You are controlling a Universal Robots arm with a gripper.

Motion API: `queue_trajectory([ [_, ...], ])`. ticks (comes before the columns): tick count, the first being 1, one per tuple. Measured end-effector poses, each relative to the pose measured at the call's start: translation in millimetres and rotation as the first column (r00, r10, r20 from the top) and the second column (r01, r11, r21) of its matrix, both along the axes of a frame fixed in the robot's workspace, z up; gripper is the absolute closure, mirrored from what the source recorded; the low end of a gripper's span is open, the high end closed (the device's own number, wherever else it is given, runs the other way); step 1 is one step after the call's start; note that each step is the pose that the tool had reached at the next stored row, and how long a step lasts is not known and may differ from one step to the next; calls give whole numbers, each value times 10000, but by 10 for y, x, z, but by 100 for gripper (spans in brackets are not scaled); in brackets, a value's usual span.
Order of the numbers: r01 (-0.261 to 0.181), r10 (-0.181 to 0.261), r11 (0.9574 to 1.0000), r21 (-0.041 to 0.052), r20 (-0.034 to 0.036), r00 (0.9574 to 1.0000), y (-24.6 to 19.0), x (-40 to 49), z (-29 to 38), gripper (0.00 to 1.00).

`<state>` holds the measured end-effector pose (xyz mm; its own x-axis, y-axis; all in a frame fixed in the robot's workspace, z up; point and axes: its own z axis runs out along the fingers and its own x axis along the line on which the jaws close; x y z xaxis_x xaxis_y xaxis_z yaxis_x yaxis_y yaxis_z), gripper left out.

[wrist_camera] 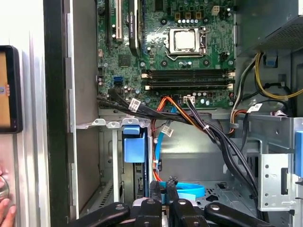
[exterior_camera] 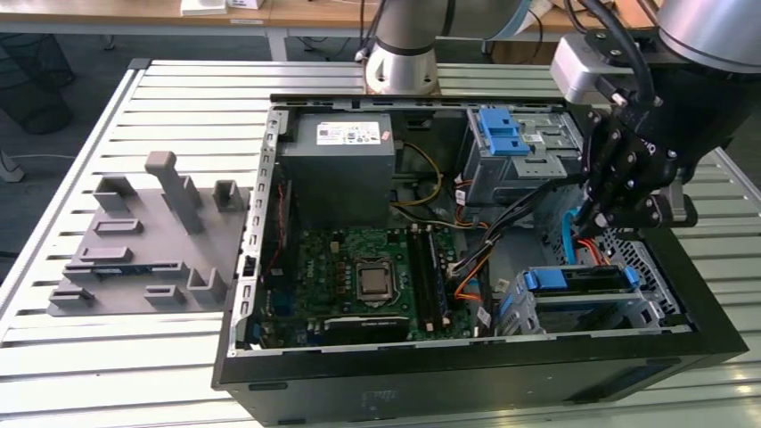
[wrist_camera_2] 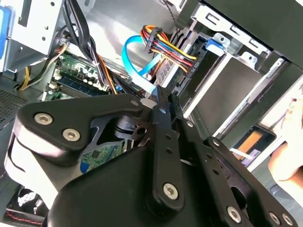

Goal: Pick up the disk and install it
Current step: 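Insert the second disk wire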

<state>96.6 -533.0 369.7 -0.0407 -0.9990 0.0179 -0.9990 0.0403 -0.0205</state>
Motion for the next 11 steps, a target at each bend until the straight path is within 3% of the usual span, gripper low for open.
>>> queue_trajectory([
  [2, -1, 1, 10000, 54, -114, 9999, -1, 21, -1, 84],
  [5, -1, 2, 10000, 60, -248, 9997, 0, 62, -3, 84],
  [8, 0, 2, 10000, 59, -304, 9995, -4, 76, -17, 84],
  [11, 0, 1, 10000, 59, -323, 9995, -50, 76, -61, 84],
])
